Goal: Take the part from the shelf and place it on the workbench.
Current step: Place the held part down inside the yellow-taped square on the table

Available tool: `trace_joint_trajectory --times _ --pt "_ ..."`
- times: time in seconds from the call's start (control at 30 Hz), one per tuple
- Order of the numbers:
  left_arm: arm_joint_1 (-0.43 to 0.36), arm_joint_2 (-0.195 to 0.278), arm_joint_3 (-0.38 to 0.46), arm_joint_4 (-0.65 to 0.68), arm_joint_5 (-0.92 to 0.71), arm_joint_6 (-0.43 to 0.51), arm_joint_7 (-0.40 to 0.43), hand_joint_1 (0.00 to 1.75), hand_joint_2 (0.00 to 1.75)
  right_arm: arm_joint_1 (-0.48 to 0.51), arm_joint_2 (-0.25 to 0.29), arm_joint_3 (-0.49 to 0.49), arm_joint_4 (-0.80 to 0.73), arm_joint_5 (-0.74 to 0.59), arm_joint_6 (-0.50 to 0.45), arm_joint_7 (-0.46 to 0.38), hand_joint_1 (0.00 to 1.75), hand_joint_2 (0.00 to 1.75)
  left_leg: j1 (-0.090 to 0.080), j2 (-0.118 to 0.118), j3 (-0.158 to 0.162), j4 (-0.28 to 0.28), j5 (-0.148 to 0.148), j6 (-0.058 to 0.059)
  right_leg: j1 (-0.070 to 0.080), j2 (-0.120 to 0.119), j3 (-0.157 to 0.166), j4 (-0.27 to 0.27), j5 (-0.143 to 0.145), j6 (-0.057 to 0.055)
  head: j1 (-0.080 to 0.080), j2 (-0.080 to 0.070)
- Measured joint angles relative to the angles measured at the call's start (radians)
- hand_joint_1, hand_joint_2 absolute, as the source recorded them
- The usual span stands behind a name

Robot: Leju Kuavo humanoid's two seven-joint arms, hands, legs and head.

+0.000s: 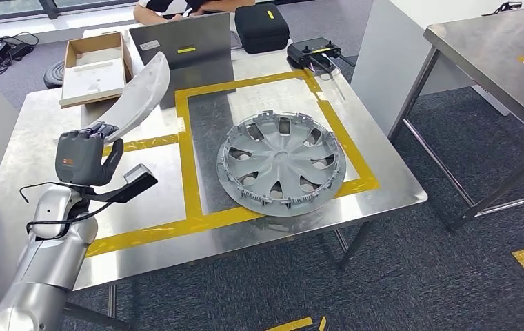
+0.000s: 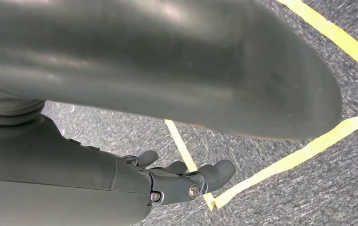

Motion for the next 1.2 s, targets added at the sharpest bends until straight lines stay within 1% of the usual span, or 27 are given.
trace_joint_trajectory --times 0.07,0.13,0.3,0.7,0.77,0.9,1.2 --pt "-0.039 0.007 0.0 0.087 -0.041 0.033 0.027 1.75 1.75 0.001 0.0 0.0 0.0 0.003 -0.001 0.002 0.0 0.0 0.0 0.0 0.0 0.0 0.0 0.0 0.0 0.001 0.0 0.0 0.0 0.0 0.0 0.0" --pt "-0.064 0.013 0.0 0.147 -0.053 0.041 0.035 1.75 1.75 0.002 0.0 0.0 0.0 0.004 -0.001 0.004 0.0 0.0 0.0 0.001 0.0 0.0 0.0 0.0 0.0 0.001 0.0 0.0 0.0 0.0 0.0 0.0" --pt "-0.089 0.019 0.0 0.226 -0.06 0.045 0.039 1.75 1.75 0.005 0.0 0.0 0.0 0.006 -0.002 0.006 0.0 0.0 0.0 0.0 0.0 0.0 0.0 0.0 0.001 0.001 0.0 0.0 0.0 0.0 0.0 0.0" --pt "-0.105 0.02 0.0 0.285 -0.059 0.048 0.04 1.75 1.75 0.005 0.0 0.0 0.0 0.006 -0.002 0.006 0.0 0.0 0.0 0.0 0.0 0.0 0.0 0.0 0.0 0.0 0.0 0.0 0.0 0.0 0.0 0.0" --pt "-0.11 0.019 0.0 0.294 -0.051 0.048 0.024 1.75 1.75 0.006 0.0 0.0 0.0 0.006 0.002 0.0 0.0 0.0 0.0 0.0 0.0 0.0 0.0 0.0 0.001 0.0 0.0 0.0 0.0 0.0 0.0 0.0" --pt "-0.128 0.007 0.0 0.319 -0.036 0.048 -0.034 1.75 1.75 0.007 0.0 0.0 0.0 0.01 0.018 -0.021 0.0 0.0 0.0 0.0 0.0 0.0 0.0 0.0 0.001 0.0 0.0 0.0 0.0 0.0 0.0 0.0" --pt "-0.146 -0.016 0.0 0.354 -0.042 0.042 -0.03 1.75 1.75 0.007 0.0 0.0 0.0 0.01 0.025 -0.023 0.0 0.0 0.0 0.001 0.0 0.0 0.0 0.0 0.0 0.001 -0.001 0.0 0.0 0.0 0.0 0.0"
